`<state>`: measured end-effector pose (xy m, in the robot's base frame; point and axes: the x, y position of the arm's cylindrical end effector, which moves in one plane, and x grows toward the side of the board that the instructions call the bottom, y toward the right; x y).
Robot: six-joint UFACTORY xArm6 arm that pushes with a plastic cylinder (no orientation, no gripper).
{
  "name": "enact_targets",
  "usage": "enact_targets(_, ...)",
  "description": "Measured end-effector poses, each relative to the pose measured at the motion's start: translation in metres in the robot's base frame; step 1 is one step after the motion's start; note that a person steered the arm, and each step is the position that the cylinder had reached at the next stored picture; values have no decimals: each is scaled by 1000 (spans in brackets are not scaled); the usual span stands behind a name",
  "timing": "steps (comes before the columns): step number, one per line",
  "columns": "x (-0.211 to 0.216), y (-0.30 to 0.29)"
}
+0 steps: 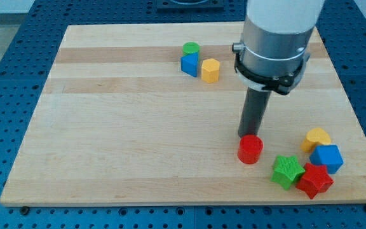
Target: Push the red circle into green star
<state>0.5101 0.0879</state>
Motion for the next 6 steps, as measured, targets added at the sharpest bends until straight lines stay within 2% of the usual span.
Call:
enact_targets(2, 5, -61)
enact_targets(3, 24, -63)
enact_targets(6, 27, 21)
